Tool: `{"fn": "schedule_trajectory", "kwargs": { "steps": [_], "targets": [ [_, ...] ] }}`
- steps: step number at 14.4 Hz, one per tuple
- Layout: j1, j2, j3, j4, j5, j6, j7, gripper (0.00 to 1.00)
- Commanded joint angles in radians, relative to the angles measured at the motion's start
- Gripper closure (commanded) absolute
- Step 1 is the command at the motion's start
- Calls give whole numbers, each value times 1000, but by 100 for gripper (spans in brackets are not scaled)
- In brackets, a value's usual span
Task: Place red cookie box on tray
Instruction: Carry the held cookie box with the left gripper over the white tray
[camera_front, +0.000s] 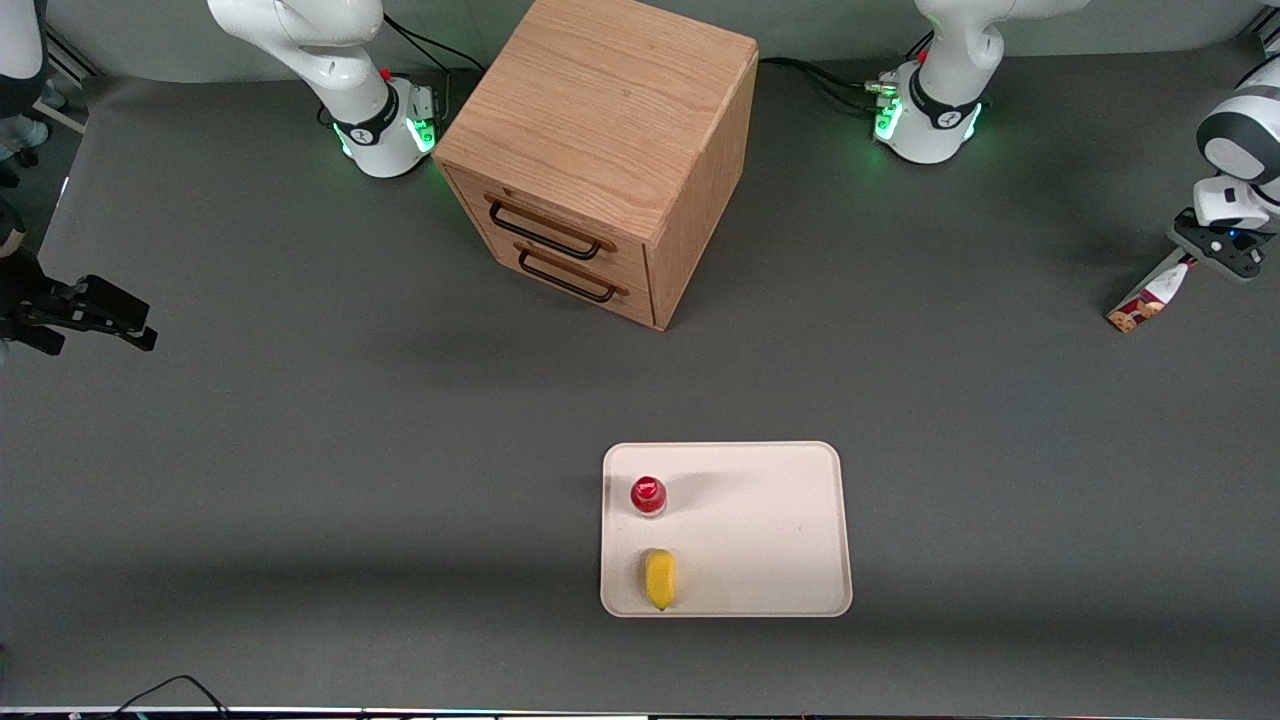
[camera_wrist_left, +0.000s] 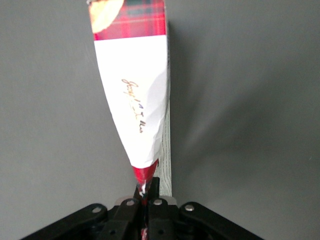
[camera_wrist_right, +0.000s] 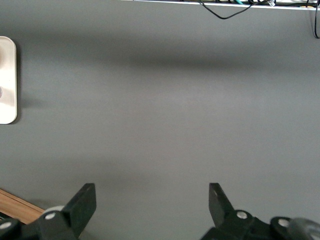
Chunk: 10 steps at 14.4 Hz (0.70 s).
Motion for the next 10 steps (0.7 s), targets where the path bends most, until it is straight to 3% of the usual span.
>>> {"fn": "schedule_trajectory", "kwargs": {
  "steps": [1,6,10],
  "targets": [
    [-7,-94,-74,141,-15,-265,-99,100],
    [-19,-134,-284,396,-1,-631,-479,100],
    [-31,-93,-471,621,32,-795,-850,100]
  ]
}}
